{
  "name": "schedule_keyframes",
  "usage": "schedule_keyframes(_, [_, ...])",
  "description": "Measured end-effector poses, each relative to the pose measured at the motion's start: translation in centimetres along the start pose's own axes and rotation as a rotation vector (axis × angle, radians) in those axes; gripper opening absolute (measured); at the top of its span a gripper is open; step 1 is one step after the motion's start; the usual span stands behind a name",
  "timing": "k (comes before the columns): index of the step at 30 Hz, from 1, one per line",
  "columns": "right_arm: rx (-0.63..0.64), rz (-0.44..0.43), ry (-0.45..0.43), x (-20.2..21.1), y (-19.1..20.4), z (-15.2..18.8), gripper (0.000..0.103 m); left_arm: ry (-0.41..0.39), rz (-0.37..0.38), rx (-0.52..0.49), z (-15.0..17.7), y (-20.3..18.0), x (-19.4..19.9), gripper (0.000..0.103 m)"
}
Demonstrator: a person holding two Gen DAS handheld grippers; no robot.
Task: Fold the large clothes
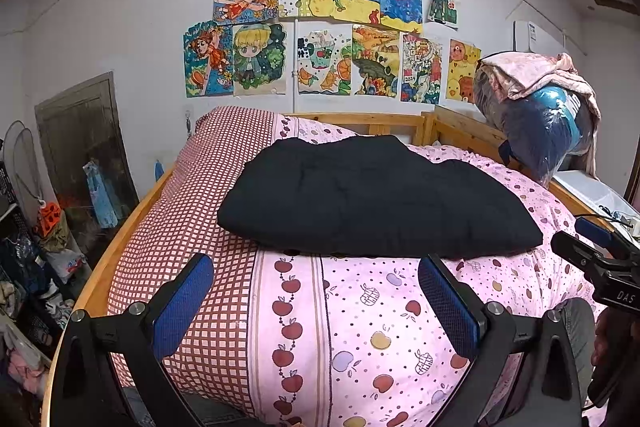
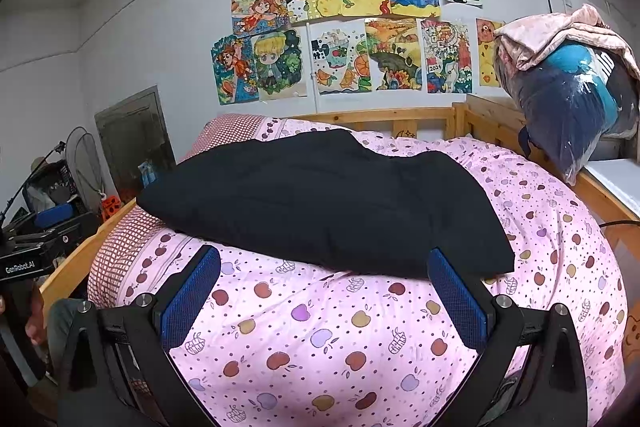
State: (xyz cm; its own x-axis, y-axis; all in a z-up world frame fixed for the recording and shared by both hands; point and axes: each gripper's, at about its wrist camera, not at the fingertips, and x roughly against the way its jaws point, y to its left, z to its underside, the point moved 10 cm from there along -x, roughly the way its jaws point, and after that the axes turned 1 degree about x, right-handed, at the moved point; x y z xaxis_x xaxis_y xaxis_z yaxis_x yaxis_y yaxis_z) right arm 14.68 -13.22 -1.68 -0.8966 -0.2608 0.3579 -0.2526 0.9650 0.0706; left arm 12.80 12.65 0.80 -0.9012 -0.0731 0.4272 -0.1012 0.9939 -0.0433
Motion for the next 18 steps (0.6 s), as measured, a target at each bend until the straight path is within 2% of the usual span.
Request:
schedule_keyframes(5, [-0.002, 0.003, 0.003, -0.1, 0.0, 0.1, 0.102, 0.015, 0.013, 0.003, 0.6, -0.1, -0.4, 0.103])
schedule_keyframes(8, [-0.004, 0.006, 0.005, -0.2, 0.0, 0.3, 0.102, 0.042, 0.057, 0.006, 1.3, -0.6, -0.5, 0.103])
schedule_keyframes(13, [-0.010, 0.010, 0.008, -0.2, 0.1, 0.4, 0.102, 0.038, 0.030, -0.010, 1.6, -0.9, -0.4, 0.103])
schedule_keyframes(18, [-0.016, 0.014, 0.011, -0.3, 0.2, 0.4, 0.102, 0.037, 0.041, -0.003, 1.7, -0.8, 0.0, 0.103])
